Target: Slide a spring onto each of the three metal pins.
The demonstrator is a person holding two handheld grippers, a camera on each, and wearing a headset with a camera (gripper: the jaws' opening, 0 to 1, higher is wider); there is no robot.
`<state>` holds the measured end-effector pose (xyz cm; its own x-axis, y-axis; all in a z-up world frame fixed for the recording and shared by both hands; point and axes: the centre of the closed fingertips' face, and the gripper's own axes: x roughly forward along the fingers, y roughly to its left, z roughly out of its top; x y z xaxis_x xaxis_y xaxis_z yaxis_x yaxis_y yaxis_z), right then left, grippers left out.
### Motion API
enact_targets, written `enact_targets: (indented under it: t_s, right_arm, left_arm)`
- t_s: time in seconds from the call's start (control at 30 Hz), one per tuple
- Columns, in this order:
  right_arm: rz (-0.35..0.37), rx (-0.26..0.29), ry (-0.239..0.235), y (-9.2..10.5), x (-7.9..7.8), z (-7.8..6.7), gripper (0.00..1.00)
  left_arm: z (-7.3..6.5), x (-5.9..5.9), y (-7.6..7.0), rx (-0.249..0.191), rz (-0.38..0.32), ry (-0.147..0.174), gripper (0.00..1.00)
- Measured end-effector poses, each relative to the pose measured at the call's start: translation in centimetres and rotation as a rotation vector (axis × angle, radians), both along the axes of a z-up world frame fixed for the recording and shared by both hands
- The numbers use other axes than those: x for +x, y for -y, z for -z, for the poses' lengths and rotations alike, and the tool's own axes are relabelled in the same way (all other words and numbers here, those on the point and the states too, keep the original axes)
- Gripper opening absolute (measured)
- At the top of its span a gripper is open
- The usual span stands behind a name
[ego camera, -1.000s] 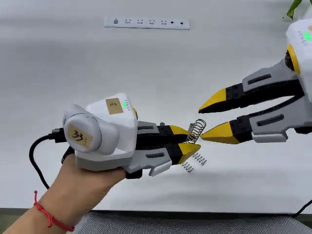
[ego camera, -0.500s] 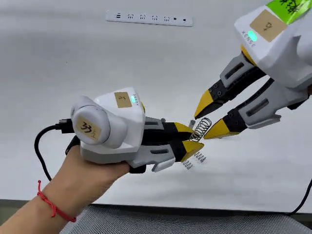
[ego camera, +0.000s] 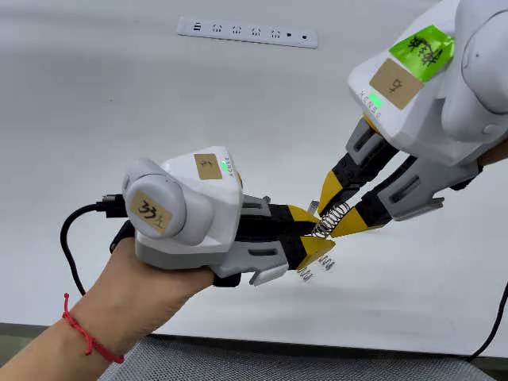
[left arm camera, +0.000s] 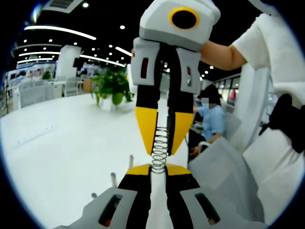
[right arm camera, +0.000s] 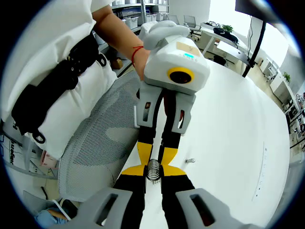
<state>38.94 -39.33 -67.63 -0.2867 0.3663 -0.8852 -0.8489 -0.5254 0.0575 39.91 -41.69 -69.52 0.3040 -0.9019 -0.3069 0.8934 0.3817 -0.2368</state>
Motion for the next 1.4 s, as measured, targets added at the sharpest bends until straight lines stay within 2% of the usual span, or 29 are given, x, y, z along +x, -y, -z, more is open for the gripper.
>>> enact_targets:
  t_s: [0.43, 0.97, 1.13, 1.23, 1.4]
  right_arm:
    - [0.004, -0.019, -0.001, -0.1, 0.1, -0.2, 0.12]
    - [0.01, -0.035, -0.013, -0.8, 0.0, 0.0, 0.12]
    - [0.022, -0.032, -0.014, -1.0, 0.3, -0.2, 0.12]
    - [0.033, -0.03, -0.012, -1.1, 0.7, -0.3, 0.12]
    - [0.074, -0.017, 0.009, -1.8, 2.0, -0.3, 0.12]
  left_arm:
    - [-0.2, 0.0, -0.2, -0.009, 0.0, 0.012, 0.11]
    - [0.0, 0.0, -0.8, -0.031, -0.016, 0.005, 0.12]
    - [0.5, 0.1, -1.8, -0.023, -0.044, 0.001, 0.19]
    - [0.8, 0.1, -2.6, -0.02, -0.063, -0.003, 0.19]
    - [1.6, 0.3, -4.5, 0.014, -0.104, 0.006, 0.25]
